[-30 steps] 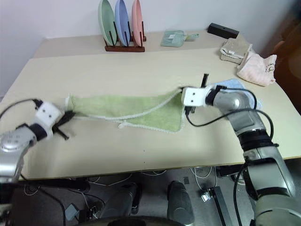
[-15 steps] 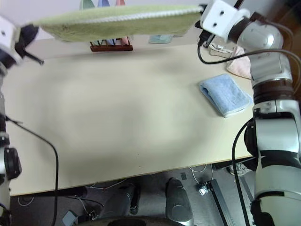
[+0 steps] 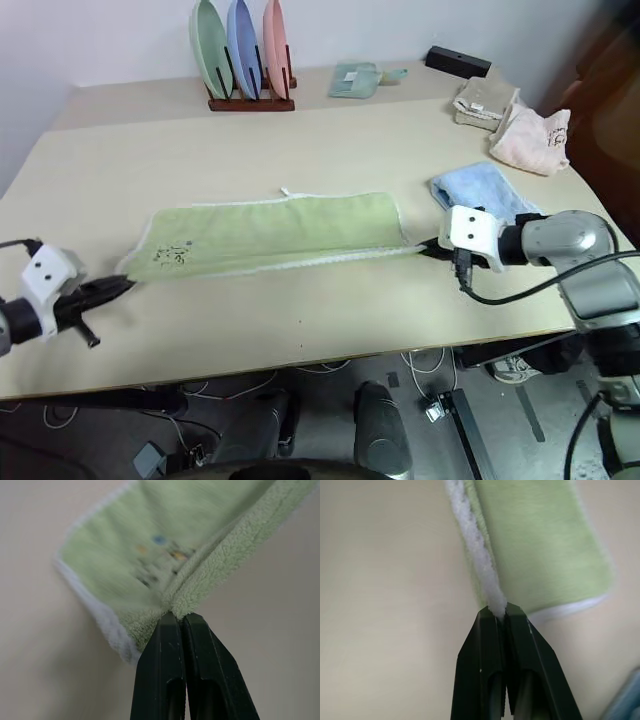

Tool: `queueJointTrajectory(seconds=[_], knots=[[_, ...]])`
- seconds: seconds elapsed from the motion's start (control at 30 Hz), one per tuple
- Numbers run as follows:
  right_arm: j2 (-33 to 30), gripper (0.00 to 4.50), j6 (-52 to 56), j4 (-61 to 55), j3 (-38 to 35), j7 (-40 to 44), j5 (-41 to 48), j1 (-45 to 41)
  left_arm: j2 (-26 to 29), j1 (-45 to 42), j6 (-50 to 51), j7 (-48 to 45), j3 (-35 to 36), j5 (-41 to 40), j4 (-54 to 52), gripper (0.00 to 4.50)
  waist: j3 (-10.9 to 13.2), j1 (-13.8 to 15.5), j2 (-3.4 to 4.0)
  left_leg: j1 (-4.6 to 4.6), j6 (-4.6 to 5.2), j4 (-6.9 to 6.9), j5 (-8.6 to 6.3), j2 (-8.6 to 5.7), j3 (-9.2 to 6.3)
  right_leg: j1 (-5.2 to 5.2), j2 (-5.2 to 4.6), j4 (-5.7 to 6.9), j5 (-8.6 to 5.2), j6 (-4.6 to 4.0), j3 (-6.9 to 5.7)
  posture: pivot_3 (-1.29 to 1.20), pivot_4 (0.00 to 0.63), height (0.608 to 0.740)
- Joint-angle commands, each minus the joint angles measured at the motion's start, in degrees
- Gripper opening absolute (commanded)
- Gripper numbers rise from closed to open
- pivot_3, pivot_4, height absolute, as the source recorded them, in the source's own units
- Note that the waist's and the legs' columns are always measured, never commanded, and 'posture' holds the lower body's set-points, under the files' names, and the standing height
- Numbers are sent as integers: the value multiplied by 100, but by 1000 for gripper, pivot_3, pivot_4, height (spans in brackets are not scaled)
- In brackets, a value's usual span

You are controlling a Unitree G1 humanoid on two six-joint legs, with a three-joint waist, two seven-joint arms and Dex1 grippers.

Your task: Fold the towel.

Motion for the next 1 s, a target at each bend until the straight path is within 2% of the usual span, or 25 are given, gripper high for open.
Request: queueJointTrajectory(seconds=[0.03, 0.1, 0.17, 0.37, 0.6, 0.8, 1.0], knots=[[-280, 23, 501, -411, -455, 298, 446, 160, 203, 333, 541, -370, 661, -474, -523, 0, -1, 49, -1, 0, 1, 1, 0, 1, 1, 0, 0, -1, 0, 0, 0, 0, 150, 740], [-281, 23, 525, -415, -495, 288, 447, 127, 280, 453, 591, -508, 717, -489, -593, 0, -1, 67, 1, -2, 0, 8, -1, 5, 3, 0, 2, 0, 1, -3, -4, 0, 150, 740], [-113, 23, 373, -216, -376, 131, 235, -138, 344, 208, 443, -363, 507, -260, -381, 0, -1, 76, 1, -2, 0, 11, -1, 5, 7, 0, 2, -1, 2, -4, -5, 0, 150, 740], [627, 23, -354, 947, 309, -376, -735, -1131, 197, -1653, -169, 290, -784, 510, 1077, 0, -3, 99, 0, -12, -2, 32, -1, 4, 13, 6, 5, -4, 10, -5, -20, 0, 150, 740], [1294, 23, -1064, 2438, 686, -797, -1391, -1895, -95, -2942, -722, 282, -1744, 956, 2547, 0, -3, 57, 0, -16, -9, 32, -10, 3, 7, -10, 5, 0, 21, 12, -15, 0, 150, 740], [1560, 23, -1442, 3045, 725, -889, -1573, -2145, -195, -3110, -871, 174, -1982, 1056, 2949, 0, -3, 51, 1, -16, -9, 31, -10, 4, 6, -13, 7, 3, 21, 12, -13, 0, 150, 740], [1711, 23, -1554, 3317, 674, -1073, -1647, -2245, -302, -3074, -797, 247, -1858, 938, 2983, 0, -3, 54, 1, -15, -9, 35, -10, 3, 4, -12, 7, 12, 21, 12, -13, 0, 150, 740]])
